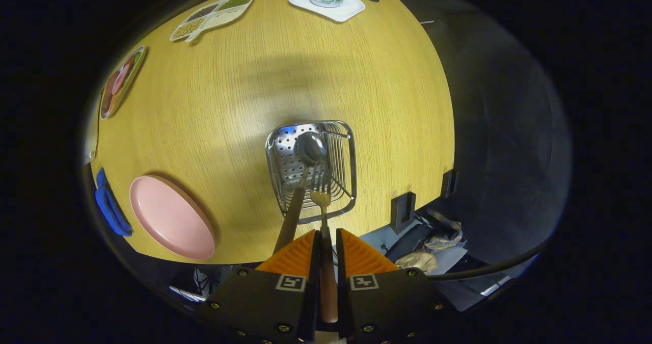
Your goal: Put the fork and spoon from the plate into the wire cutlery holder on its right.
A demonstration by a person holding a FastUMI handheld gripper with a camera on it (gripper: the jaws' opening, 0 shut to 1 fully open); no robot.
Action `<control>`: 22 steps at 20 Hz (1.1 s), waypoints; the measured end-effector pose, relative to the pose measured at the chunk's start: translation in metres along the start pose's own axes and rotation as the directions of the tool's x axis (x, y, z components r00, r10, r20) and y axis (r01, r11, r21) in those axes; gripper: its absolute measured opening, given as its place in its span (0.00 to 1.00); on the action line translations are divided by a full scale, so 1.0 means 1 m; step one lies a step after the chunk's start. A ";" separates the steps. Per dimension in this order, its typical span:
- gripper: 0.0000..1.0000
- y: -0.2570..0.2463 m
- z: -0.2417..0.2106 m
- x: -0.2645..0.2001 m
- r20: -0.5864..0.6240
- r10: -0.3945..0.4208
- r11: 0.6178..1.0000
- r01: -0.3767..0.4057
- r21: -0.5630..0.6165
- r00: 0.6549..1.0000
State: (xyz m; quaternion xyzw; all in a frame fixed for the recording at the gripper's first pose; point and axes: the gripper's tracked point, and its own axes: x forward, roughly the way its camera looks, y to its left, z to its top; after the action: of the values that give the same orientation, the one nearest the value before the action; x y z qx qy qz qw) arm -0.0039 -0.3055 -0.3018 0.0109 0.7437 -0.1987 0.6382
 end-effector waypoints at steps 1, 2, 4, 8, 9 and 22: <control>0.20 0.000 0.001 -0.003 0.013 0.006 1.000 -0.007 0.012 1.000; 0.20 0.004 0.003 -0.005 0.031 0.024 0.999 -0.025 0.029 0.999; 0.20 0.007 0.007 -0.010 0.064 0.050 0.997 -0.054 0.050 0.997; 0.20 0.010 0.009 -0.016 0.094 0.056 0.998 -0.059 0.038 0.994; 0.20 0.011 0.011 -0.018 0.107 0.063 0.997 -0.068 0.039 0.992; 0.20 0.023 0.073 -0.140 0.808 0.071 0.975 -0.212 0.069 0.585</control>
State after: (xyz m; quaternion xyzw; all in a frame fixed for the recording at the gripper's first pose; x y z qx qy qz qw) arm 0.0969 -0.2741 -0.1826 0.0302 0.3566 -0.1890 0.9144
